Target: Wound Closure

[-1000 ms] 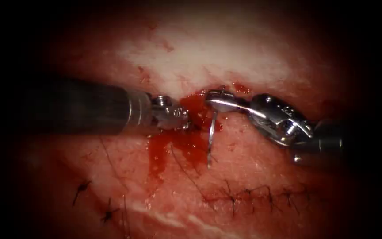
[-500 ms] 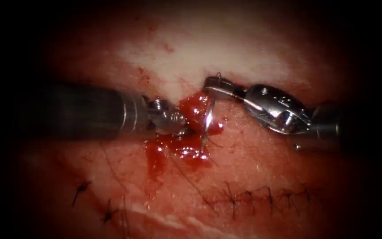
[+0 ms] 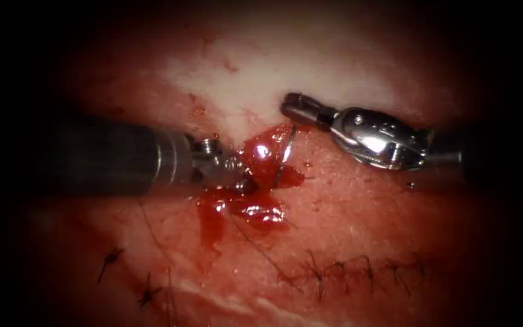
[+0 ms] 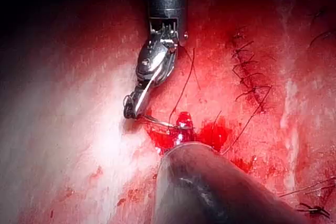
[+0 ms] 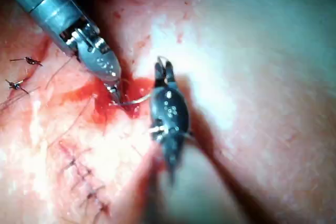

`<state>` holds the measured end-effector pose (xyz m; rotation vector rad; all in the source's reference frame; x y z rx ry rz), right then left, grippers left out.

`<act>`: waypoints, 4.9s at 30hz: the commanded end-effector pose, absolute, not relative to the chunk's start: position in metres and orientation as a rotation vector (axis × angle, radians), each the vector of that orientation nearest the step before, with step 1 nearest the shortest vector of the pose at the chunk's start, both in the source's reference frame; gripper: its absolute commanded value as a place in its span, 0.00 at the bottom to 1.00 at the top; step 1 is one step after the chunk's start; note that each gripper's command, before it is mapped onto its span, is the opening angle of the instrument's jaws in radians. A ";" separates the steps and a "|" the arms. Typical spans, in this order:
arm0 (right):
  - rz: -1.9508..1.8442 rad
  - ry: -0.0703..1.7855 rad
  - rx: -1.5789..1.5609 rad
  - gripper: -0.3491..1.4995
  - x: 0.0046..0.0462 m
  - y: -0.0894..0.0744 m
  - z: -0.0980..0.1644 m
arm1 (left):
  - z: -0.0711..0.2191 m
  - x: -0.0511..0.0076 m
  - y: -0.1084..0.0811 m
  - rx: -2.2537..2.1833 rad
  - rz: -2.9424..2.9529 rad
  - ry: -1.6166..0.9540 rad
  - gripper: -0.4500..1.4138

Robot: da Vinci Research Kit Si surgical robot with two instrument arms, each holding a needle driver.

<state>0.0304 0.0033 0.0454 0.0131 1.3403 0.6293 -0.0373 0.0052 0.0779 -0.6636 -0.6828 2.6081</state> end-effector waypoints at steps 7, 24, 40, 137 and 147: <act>0.574 1.306 -0.025 0.00 0.0324 0.002 0.047 | 0.077 -0.0381 0.005 -0.666 2.614 -0.675 0.00; 0.338 1.234 -0.158 0.00 0.0329 0.001 0.047 | 0.076 -0.0383 0.005 -0.670 2.614 -0.681 0.00; 0.152 1.257 -0.069 0.00 0.0332 0.000 0.047 | 0.076 -0.0381 0.005 -0.669 2.615 -0.675 0.00; 0.332 1.235 0.243 0.00 0.0327 0.002 0.044 | 0.078 -0.0384 0.002 -0.730 2.673 -0.584 0.00; 0.301 1.240 0.078 0.00 0.0325 0.003 0.043 | 0.078 -0.0382 0.002 -0.731 2.674 -0.585 0.00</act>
